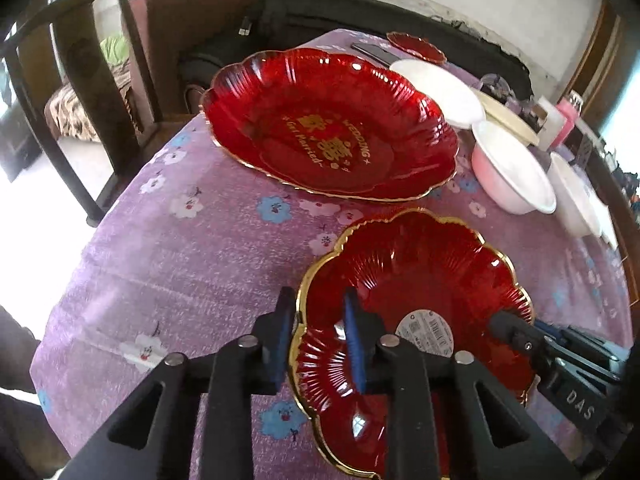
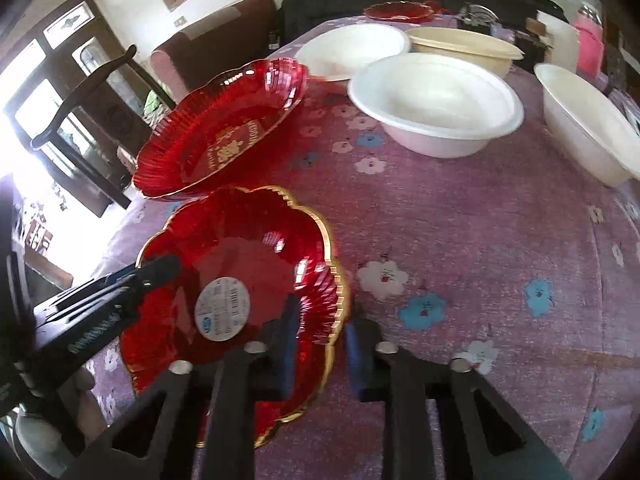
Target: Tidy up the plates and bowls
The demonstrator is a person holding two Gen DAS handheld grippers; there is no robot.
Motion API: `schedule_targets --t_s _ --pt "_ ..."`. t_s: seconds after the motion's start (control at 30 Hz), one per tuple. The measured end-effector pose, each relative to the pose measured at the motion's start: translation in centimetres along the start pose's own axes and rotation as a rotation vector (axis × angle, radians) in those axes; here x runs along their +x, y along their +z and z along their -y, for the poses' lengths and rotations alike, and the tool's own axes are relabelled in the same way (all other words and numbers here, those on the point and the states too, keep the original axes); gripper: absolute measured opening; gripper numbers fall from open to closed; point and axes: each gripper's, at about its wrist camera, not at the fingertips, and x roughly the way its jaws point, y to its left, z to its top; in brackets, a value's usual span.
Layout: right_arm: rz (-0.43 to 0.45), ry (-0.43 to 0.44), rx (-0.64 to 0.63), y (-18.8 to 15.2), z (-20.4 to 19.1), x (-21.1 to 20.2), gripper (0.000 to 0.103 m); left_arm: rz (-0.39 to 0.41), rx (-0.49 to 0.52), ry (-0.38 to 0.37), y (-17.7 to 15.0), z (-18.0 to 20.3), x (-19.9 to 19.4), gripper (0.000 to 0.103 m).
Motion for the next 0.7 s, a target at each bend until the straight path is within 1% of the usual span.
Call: schedule_targets --t_s 0.07,0.17,0.4,0.53,0.7 --pt "0.01 0.014 0.01 -0.1 0.0 -0.4 0.016 0.012 0.006 0.01 -0.2 0.0 -0.6 0.019" --pt "0.034 0.008 0.001 -0.3 -0.3 -1.3 0.016 0.036 0.009 0.025 -0.6 0.3 -1.6 0.019" --pt "0.094 0.018 -0.007 -0.8 -0.5 -4.2 0.016 0.106 -0.008 0.021 -0.8 1.2 -4.7 0.019" --pt "0.148 0.029 -0.014 -0.1 -1.2 -6.2 0.016 0.159 -0.016 0.018 -0.3 1.6 -6.8 0.019" --pt "0.191 0.031 -0.036 1.7 -2.4 -7.6 0.016 0.193 -0.027 0.023 1.5 1.6 -7.9 0.019"
